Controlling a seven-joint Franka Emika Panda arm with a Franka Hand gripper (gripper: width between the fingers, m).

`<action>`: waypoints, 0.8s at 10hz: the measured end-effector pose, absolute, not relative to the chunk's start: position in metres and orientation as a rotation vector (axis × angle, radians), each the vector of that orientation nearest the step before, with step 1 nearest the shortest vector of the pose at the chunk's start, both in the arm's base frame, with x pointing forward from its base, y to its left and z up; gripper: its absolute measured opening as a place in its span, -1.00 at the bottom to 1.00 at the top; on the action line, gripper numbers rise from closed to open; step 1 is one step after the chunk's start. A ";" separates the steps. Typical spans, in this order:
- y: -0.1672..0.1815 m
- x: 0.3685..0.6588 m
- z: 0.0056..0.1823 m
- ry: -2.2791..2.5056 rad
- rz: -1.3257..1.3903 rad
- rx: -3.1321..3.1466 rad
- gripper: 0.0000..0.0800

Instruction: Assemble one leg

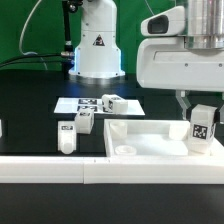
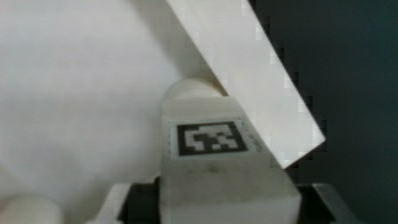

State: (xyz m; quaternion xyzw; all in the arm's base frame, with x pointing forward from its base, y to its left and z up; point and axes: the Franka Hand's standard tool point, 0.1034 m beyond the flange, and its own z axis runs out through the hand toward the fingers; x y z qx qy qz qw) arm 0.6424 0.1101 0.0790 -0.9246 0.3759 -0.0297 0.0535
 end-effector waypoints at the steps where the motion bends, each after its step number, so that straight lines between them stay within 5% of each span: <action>1: 0.112 0.640 0.077 1.439 -0.054 -2.651 -0.26; 7: 0.115 0.639 0.076 1.793 0.016 -2.378 -0.26; 8: 0.114 0.640 0.077 1.583 -0.013 -2.528 0.20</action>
Offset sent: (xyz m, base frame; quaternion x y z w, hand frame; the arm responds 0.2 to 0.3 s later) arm 0.0107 -0.0017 -0.0012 0.0167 -0.0122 0.1582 0.9872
